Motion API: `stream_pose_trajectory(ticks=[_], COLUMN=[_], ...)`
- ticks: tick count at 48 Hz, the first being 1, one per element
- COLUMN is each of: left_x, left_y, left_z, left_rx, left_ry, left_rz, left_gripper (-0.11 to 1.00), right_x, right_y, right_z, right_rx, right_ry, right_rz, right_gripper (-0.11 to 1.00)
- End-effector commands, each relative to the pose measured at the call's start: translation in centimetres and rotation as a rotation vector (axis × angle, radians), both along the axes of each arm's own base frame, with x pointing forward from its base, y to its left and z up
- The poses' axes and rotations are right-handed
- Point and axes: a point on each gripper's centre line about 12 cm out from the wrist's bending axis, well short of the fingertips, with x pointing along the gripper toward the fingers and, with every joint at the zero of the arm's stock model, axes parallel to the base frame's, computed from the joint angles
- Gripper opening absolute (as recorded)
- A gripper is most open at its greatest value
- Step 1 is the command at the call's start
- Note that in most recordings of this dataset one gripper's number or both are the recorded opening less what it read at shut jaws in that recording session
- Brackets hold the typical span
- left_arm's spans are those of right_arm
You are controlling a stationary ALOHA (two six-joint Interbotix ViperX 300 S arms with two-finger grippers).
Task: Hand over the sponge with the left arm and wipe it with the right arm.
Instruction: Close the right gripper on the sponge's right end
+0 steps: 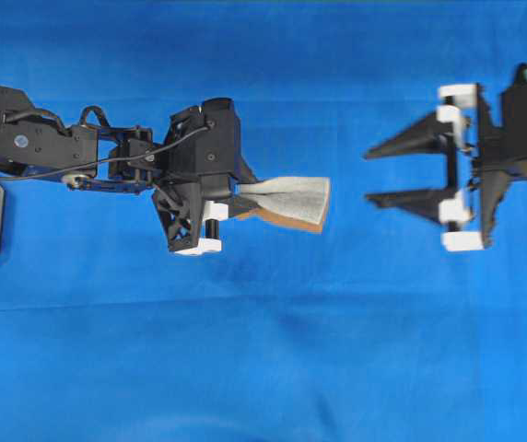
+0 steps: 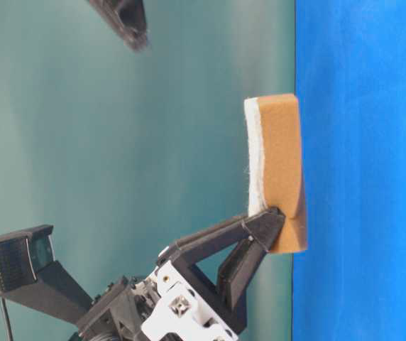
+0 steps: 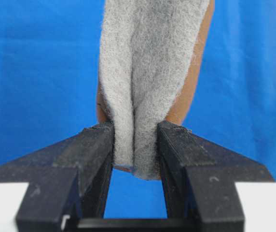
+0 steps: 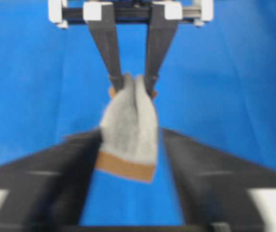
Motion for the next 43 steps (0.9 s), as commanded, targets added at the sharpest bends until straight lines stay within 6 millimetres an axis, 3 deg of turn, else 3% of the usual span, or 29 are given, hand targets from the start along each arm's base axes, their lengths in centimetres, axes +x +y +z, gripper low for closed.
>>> stream_pose_trajectory(ticks=[1,22,35,43], left_x=[0.0,0.0,0.0,-0.1], left_y=[-0.1,-0.1,-0.1,-0.4], left_z=[1.1,1.1,1.1,1.1], left_rx=[0.0,0.009,0.009,0.01], left_ry=[-0.034,-0.032,-0.033,-0.033], left_rz=[-0.002,-0.008,-0.008,-0.015], left_gripper=[0.24,0.24,0.23,0.22], right_x=[1.6,7.7,9.1,9.2], right_y=[0.1,-0.2,-1.0,-1.2], right_z=[0.8,-3.1,-6.0,-6.2], right_rx=[0.005,0.049,0.07,0.071], right_ry=[-0.014,0.24,0.335,0.34], right_rz=[0.002,-0.016,-0.043,-0.048], right_gripper=[0.71,0.73,0.73,0.73])
